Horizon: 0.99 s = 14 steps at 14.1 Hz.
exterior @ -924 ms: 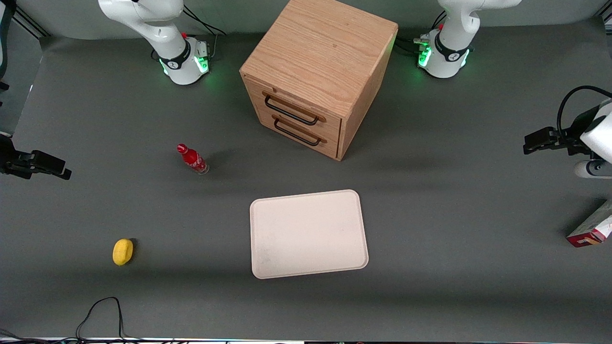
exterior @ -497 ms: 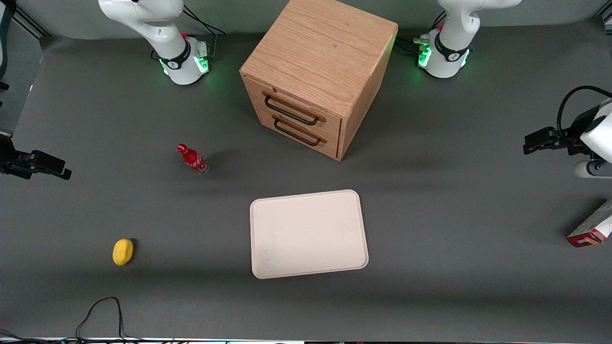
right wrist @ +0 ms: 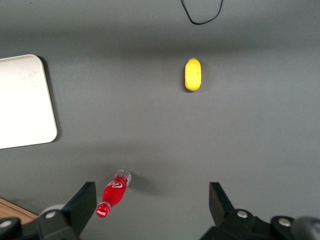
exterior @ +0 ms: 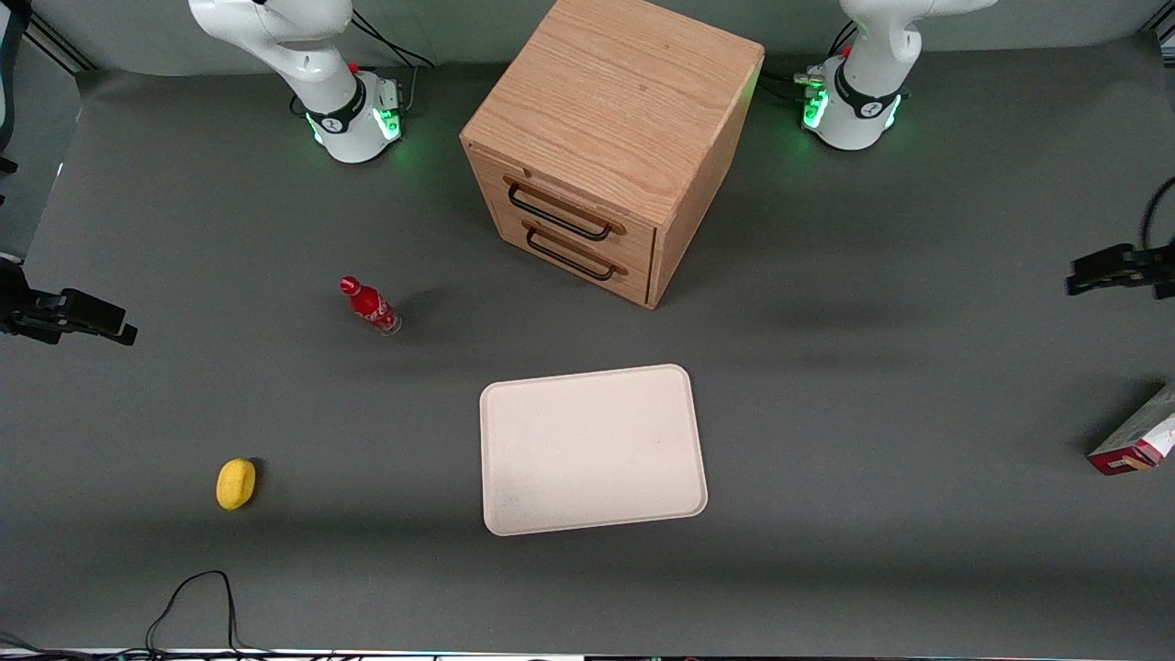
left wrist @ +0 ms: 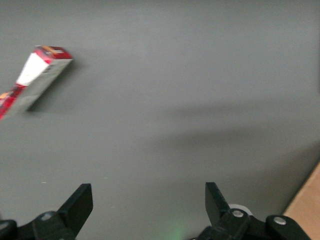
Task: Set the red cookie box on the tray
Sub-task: 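Move the left gripper over the red-and-white cookie box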
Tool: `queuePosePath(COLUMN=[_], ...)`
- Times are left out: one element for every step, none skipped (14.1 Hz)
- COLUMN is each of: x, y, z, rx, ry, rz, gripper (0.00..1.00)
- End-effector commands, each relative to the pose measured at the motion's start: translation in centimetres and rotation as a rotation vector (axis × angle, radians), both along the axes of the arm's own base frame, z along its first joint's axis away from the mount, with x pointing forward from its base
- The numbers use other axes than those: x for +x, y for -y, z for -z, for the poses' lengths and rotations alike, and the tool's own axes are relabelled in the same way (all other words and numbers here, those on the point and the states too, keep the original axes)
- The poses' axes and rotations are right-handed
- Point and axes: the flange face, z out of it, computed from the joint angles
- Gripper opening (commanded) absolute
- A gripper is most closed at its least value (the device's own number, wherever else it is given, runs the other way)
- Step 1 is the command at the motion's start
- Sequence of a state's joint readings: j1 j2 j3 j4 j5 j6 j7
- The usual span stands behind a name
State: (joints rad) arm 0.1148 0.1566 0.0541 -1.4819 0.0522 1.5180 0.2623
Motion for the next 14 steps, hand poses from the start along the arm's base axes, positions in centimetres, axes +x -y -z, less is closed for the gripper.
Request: queuePosePath(x=[1.1, 1.3, 1.7, 2.2, 2.6, 3.0, 3.0, 3.0, 3.0, 2.8, 2.7, 2.5, 2.6, 2.6], y=[-7.0, -10.3, -13.1, -15.9, -18.4, -20.4, -22.5, -23.9, -25.2, -26.4, -27.6, -28.6, -28.8, -28.8], z=[1.2, 1.8, 2.7, 3.2, 3.7, 4.6, 5.3, 5.9, 6.5, 7.3, 8.3, 8.8, 9.3, 9.4], rx=[0.022, 0.02, 0.019, 0.02, 0.023, 0.026, 0.034, 0.046, 0.057, 0.059, 0.057, 0.056, 0.045, 0.034], ry=[0.014, 0.021, 0.02, 0.027, 0.034, 0.036, 0.049, 0.072, 0.094, 0.096, 0.096, 0.099, 0.088, 0.072], rz=[0.026, 0.009, -0.001, -0.001, 0.002, -0.009, -0.031, -0.035, -0.018, 0.016, 0.059, 0.136, 0.276, 0.431], gripper=[1.0, 1.0, 1.0, 1.0, 1.0, 1.0, 1.0, 1.0, 1.0, 1.0, 1.0, 1.0, 1.0, 1.0])
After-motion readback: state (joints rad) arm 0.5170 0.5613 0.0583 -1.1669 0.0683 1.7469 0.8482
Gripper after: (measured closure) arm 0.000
